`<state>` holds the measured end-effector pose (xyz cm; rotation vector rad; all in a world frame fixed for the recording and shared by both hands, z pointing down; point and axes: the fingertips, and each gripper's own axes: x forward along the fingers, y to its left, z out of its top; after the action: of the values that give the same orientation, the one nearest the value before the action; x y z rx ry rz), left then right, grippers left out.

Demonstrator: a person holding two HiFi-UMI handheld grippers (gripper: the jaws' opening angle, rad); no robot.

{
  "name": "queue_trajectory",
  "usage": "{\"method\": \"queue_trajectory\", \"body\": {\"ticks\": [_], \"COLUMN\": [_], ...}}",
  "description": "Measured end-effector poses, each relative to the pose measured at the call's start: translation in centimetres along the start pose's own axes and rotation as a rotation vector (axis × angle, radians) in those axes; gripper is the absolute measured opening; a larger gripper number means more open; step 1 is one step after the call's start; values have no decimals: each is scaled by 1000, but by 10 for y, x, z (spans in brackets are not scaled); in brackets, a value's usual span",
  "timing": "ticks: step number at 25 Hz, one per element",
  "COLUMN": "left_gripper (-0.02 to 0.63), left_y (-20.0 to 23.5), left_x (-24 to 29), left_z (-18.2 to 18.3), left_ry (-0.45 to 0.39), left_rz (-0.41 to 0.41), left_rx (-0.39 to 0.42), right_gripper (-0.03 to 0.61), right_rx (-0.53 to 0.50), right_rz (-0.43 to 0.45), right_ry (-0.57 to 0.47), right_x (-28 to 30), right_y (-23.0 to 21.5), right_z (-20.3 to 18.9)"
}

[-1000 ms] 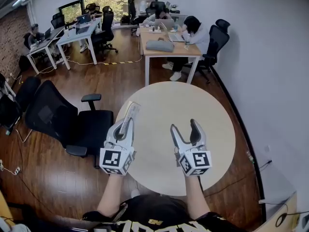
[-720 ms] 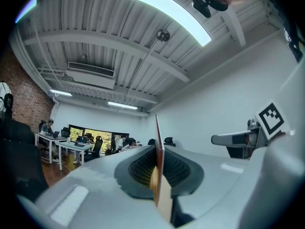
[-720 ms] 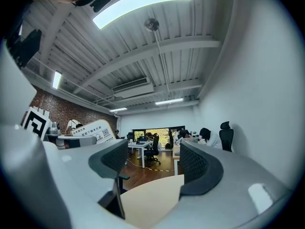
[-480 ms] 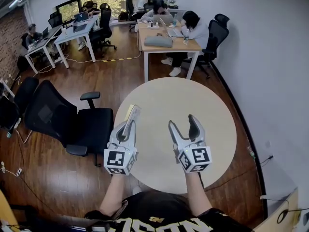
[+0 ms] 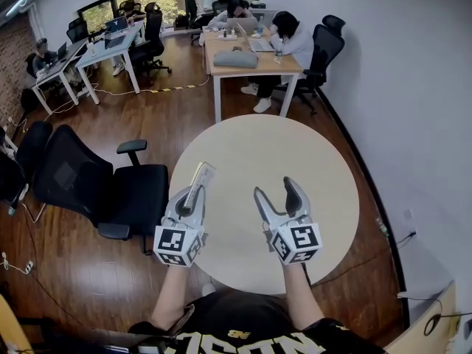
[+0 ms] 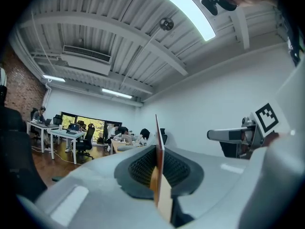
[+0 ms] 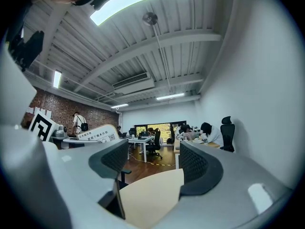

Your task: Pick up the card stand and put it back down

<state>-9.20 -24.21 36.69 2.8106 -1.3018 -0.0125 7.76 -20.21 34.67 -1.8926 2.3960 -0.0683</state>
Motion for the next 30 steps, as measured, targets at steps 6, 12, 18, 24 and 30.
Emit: {"method": "queue_trajectory", "body": {"ticks": [6,12,18,24,30], "left_gripper": [15,15,15,20,20], "left_y": [-2,18,56,104,147], "left_x": [15,31,51,84,133], "left_z": [-26,-48,-58,-52,-34], "left_ry": [55,112,198,250,244], "left_rz": [-50,-49,-80,-96,-105], "left_rx": [-25,-12,57,142,231], "right_gripper": [341,336,334,334,334], "right_rx": [28,73,104,132,141], "right_rz": [-29,-81,-98,-108,-131], "right_ry": [25,50,76,107,134], "right_x": [-3,-8,2,16,25], "right_y": [-23,-52,-76,-95,-116], "right_z": [-17,-36,-53,-72,-91]}}
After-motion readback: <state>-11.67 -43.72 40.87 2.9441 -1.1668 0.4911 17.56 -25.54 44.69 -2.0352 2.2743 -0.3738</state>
